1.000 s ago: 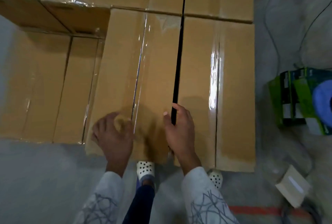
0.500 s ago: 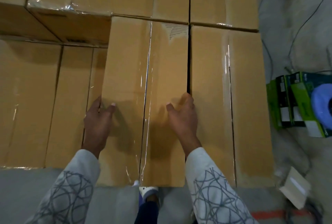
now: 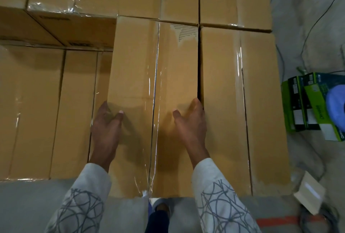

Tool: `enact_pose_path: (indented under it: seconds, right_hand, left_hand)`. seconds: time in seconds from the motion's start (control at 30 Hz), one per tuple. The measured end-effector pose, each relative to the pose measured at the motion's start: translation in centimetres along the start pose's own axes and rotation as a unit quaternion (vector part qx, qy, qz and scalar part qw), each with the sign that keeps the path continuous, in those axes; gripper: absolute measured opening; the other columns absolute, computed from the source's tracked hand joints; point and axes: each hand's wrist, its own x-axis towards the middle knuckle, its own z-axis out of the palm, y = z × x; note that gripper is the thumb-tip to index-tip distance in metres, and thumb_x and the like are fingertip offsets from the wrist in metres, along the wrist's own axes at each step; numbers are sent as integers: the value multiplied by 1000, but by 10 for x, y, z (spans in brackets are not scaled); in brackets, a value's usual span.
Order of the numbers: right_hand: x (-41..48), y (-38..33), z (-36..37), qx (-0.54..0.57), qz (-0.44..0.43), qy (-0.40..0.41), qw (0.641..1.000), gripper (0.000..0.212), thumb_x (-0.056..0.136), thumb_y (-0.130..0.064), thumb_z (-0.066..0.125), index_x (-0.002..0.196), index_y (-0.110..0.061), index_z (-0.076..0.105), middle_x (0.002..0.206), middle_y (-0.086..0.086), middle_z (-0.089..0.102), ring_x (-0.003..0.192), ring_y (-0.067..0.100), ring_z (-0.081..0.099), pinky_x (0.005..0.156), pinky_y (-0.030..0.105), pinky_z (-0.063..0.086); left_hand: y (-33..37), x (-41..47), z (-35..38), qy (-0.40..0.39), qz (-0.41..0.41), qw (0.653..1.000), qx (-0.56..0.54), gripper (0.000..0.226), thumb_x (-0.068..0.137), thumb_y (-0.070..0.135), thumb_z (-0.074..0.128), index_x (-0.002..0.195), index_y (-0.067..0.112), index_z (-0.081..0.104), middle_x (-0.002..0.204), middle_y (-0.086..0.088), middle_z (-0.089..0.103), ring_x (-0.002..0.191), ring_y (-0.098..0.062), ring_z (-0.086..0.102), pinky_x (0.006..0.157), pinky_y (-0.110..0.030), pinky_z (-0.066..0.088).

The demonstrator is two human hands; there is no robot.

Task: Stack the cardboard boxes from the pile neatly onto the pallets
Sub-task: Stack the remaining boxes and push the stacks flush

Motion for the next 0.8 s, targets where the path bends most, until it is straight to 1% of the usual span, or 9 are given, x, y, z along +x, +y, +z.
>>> enact_pose_path:
  seconds: [0.2, 0.3, 0.4, 0.5, 0.57, 0.63, 0.67, 0.73, 0.8]
  right_hand:
    - [-8, 4, 5, -22, -33, -23, 999, 82, 97, -34, 67, 164, -22, 22, 170, -3, 17, 155, 20, 22, 124, 42, 29]
    - [-36, 14, -3, -25, -115, -40, 992, 68, 100, -24, 63, 160, -21, 32, 171, -12, 9, 156, 12, 15, 124, 34, 26]
    - [-67, 40, -28, -31, -131, -28, 990, 52, 102, -24, 61, 152, -27, 46, 169, -15, 17, 155, 7, 17, 114, 14, 25]
    - [-92, 82, -65, -21, -92, 38, 995, 38, 101, -24, 64, 139, -27, 61, 161, -8, 37, 147, 8, 32, 108, 5, 26]
    - [-102, 111, -92, -23, -67, 90, 993, 33, 100, -22, 65, 133, -24, 66, 155, -4, 44, 141, 11, 41, 106, 12, 35]
    - [-107, 139, -118, -43, -34, 141, 988, 33, 99, -20, 66, 131, -16, 66, 152, 3, 46, 139, 18, 42, 102, 4, 32]
    - [-106, 154, -129, -64, -15, 164, 984, 35, 98, -20, 67, 132, -13, 65, 152, 7, 46, 140, 23, 41, 108, 10, 33]
    - [-100, 182, -146, -112, 36, 193, 974, 53, 92, -28, 70, 139, -9, 57, 155, 14, 41, 144, 34, 35, 118, 42, 34]
    - [-93, 199, -158, -130, 114, 199, 965, 76, 86, -34, 77, 150, -12, 44, 163, 16, 27, 149, 38, 24, 117, 57, 29]
  left_hand:
    - [-6, 3, 0, -47, 19, 996, 71, 58, 99, 33, 64, 152, 26, 42, 136, 0, 56, 126, -29, 54, 103, -46, 46]
    - [-7, -19, 7, 17, 53, 978, 200, 73, 91, 32, 70, 155, 19, 36, 155, -10, 43, 145, -35, 35, 120, -60, 24]
    - [-2, -79, 18, 71, 122, 975, 172, 56, 88, 22, 66, 143, 16, 53, 142, -7, 55, 137, -27, 42, 116, -44, 22]
    - [-24, -144, 29, 24, 139, 983, 115, 34, 89, 19, 63, 123, 17, 68, 119, 1, 67, 115, -22, 57, 104, -44, 43]
    - [-41, -188, 37, -53, 86, 994, 52, 18, 94, 15, 66, 109, 20, 75, 104, 8, 73, 96, -12, 66, 88, -42, 55]
    - [-51, -228, 47, -145, -7, 989, 21, 17, 96, 12, 70, 103, 26, 77, 94, 11, 75, 86, -7, 68, 77, -31, 56]
    - [-55, -245, 55, -191, -62, 980, 18, 19, 96, 14, 71, 103, 30, 76, 94, 11, 76, 87, -8, 69, 76, -27, 54]
    - [-59, -270, 75, -250, -200, 947, 2, 21, 96, 17, 71, 113, 29, 74, 98, 4, 76, 91, -16, 70, 76, -26, 53]
    - [-54, -282, 96, -243, -350, 902, -77, 28, 95, 21, 73, 123, 19, 69, 104, -5, 76, 89, -20, 71, 68, -29, 56]
